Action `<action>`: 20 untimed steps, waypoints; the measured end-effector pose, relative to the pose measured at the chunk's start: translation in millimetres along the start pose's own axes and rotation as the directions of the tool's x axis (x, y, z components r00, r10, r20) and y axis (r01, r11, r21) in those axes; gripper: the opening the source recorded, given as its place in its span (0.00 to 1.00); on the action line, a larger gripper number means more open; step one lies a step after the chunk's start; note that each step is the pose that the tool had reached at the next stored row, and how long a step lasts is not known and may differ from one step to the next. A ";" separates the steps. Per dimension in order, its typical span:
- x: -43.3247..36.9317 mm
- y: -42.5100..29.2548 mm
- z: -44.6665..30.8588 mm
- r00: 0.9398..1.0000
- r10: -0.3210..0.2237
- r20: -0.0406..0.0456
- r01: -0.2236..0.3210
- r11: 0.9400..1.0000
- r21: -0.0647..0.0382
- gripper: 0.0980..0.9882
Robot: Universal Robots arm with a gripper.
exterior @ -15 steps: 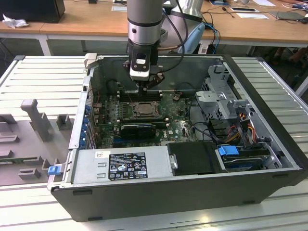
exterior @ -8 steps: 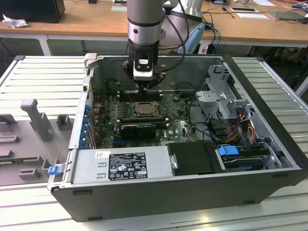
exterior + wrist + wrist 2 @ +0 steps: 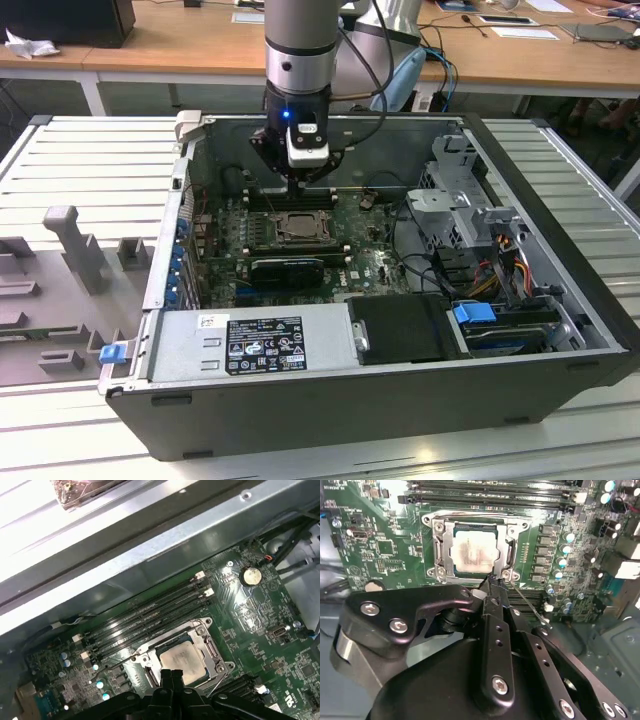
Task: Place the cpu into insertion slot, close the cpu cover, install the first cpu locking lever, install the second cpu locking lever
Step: 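Install the first cpu locking lever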
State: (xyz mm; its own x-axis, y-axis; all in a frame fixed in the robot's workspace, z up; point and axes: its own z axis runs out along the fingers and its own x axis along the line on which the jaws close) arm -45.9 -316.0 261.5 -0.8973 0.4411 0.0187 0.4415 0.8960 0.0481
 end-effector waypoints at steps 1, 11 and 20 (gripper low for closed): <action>0.0 0.0 0.0 1.000 -0.024 -0.001 0.024 1.000 0.000 0.01; 0.0 0.0 0.3 0.963 -0.270 -0.012 0.270 0.963 0.003 0.01; 5.9 -3.1 3.3 0.920 -0.391 -0.014 0.391 0.920 -0.001 0.01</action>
State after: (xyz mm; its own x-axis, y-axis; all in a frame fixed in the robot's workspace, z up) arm -52.5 -316.1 258.1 -0.9984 0.0548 0.0127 0.0554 0.9971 0.0528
